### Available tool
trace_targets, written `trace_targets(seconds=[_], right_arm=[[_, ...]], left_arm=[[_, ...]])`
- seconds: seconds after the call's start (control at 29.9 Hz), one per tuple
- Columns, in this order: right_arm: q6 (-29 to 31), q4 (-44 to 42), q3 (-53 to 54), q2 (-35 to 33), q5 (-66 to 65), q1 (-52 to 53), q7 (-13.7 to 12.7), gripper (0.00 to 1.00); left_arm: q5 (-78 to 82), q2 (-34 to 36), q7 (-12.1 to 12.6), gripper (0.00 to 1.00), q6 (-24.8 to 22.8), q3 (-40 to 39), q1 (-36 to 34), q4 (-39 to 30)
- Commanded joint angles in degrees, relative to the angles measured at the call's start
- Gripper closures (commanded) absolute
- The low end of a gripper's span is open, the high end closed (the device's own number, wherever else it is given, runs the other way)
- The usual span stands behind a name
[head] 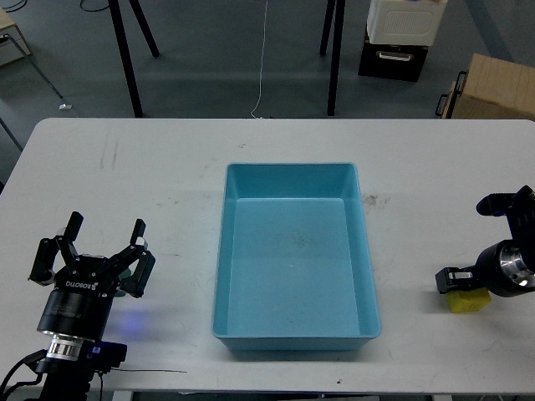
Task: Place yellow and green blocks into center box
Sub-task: 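Lower the right gripper onto the yellow cube and close it, then carry the yellow cube into the blue tray and release it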
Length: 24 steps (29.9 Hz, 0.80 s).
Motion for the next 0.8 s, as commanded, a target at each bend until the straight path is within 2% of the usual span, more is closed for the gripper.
trace_targets(seconds=[0.0, 0.13, 0.23, 0.37, 0.47, 0.63, 0.74, 0.77], right_arm=[[0.1, 1.5, 0.0, -0.7, 0.2, 2.0, -0.1, 0.99], [0.1, 4.1, 0.1, -1.7, 2.9, 8.3, -0.1, 0.99], [0.1, 3.9, 0.1, 0.4, 8.5, 15.3, 0.0, 0.99], [-0.2, 0.9, -0.3, 12.2, 17.0, 22.9, 0.3, 0.99], [-0.3, -3.9, -2.5, 24.5, 21.0, 27.5, 0.3, 0.99], [-1.1, -9.5, -7.4, 42.2, 21.7, 27.5, 0.3, 0.98], [-1.6, -10.4, -9.3, 46.3, 21.8, 25.8, 0.4, 0.95], [-1.6, -10.4, -9.8, 46.3, 21.8, 25.6, 0.4, 0.90]], left_arm=[[0.0, -0.1, 0.0, 0.00, 0.0, 0.0, 0.0, 0.0], [0.0, 0.0, 0.0, 0.00, 0.0, 0.0, 0.0, 0.0], [0.0, 0.0, 0.0, 0.00, 0.0, 0.0, 0.0, 0.0], [0.0, -0.1, 0.0, 0.00, 0.0, 0.0, 0.0, 0.0], [0.0, 0.0, 0.0, 0.00, 0.0, 0.0, 0.0, 0.0], [0.0, 0.1, -0.1, 0.00, 0.0, 0.0, 0.0, 0.0], [0.0, 0.2, -0.1, 0.00, 0.0, 0.0, 0.3, -0.1], [0.0, 0.3, -0.1, 0.00, 0.0, 0.0, 0.4, -0.1]])
